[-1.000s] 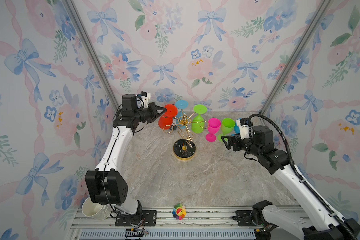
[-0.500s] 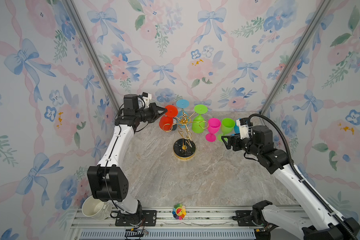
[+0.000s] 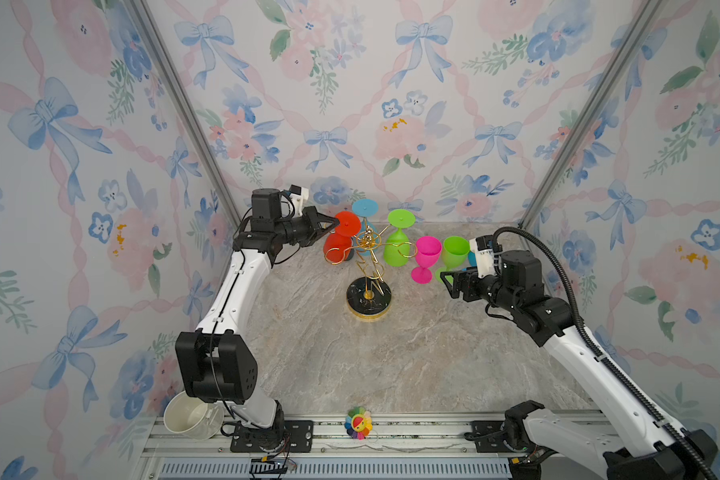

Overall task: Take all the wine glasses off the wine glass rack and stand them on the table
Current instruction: 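Pull the red glass off the rack hook toward the robot with the left gripper, then swing the red glass toward the right gripper while the right gripper reaches to meet it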

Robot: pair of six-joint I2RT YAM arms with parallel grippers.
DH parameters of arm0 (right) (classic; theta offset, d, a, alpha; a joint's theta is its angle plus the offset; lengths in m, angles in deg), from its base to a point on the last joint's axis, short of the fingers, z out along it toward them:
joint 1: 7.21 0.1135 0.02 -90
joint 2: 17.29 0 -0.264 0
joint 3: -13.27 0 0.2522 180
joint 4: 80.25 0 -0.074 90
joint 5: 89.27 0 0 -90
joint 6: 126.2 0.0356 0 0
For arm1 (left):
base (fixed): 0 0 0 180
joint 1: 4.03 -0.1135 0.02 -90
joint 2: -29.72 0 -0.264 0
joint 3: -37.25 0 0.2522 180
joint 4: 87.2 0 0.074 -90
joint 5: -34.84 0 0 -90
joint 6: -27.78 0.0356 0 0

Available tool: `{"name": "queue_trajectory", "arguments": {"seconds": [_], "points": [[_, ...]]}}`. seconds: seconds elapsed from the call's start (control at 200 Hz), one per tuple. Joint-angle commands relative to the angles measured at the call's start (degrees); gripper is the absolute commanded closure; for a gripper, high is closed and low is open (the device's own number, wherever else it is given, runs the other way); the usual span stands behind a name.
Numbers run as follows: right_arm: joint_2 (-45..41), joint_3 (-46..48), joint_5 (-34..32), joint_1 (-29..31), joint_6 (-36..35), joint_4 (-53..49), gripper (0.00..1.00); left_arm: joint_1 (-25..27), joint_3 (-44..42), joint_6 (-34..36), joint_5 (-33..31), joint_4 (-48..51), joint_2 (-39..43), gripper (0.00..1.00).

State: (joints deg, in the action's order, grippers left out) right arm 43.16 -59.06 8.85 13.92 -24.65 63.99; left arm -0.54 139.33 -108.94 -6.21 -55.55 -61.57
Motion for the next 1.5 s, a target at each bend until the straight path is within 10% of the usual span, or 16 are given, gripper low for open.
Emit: {"name": "queue_trajectory", "arguments": {"seconds": [0.0, 0.96, 1.495], "points": [[-0.95, 0.82, -0.91, 0.48, 0.26, 0.68, 0.11, 0.21, 2.09, 1.09, 1.15, -0.58, -1.08, 1.0], [-2.63, 1.17, -1.43, 0.72, 0.6, -0.07, 0.11, -11.48, 10.12, 2.83, -3.16, -0.62, -4.21, 1.0], [-1.93, 1.28, -0.66, 1.2, 1.44, 1.86, 0.11, -17.03, -17.75, 13.47, -8.0, -0.1, 20.71, 1.0]]}}
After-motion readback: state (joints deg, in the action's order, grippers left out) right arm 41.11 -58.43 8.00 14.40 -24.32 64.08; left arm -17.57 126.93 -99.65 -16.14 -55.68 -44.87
